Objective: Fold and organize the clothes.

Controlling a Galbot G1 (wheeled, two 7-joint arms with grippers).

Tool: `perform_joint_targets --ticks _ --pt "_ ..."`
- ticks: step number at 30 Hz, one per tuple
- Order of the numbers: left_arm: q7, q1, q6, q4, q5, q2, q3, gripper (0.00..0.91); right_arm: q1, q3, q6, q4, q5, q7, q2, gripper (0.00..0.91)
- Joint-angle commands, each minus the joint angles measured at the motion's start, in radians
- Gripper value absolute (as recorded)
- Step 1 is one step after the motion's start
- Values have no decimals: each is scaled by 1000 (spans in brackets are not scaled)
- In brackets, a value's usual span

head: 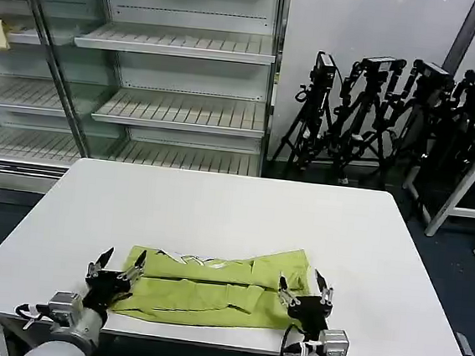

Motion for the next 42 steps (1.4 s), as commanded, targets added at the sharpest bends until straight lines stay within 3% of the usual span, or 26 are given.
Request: perform_joint_targets --ticks 1,13,25,26,29,30,42 --pt "-42 11 -29 5 0 -174 24 907 -84 22 21 43 -24 3 10 907" --pt "-43 -51 -86 196 130 -210 62 907 -133 39 36 58 -39 5 22 907" --pt "-58 -36 -97 205 201 -206 60 907 -160 39 40 75 -55 5 36 907" --pt "-58 -34 -97 205 201 -205 60 816 -162 39 40 77 -57 5 37 907" --pt "-58 -33 -96 204 196 -202 61 71 -164 38 40 80 -59 5 40 907" --pt "-59 -35 -97 205 191 -200 61 30 -164 37 40 81 -60 6 42 907" --pt "-58 -36 -89 194 136 -192 65 30 -171 38 39 92 -65 8 51 907"
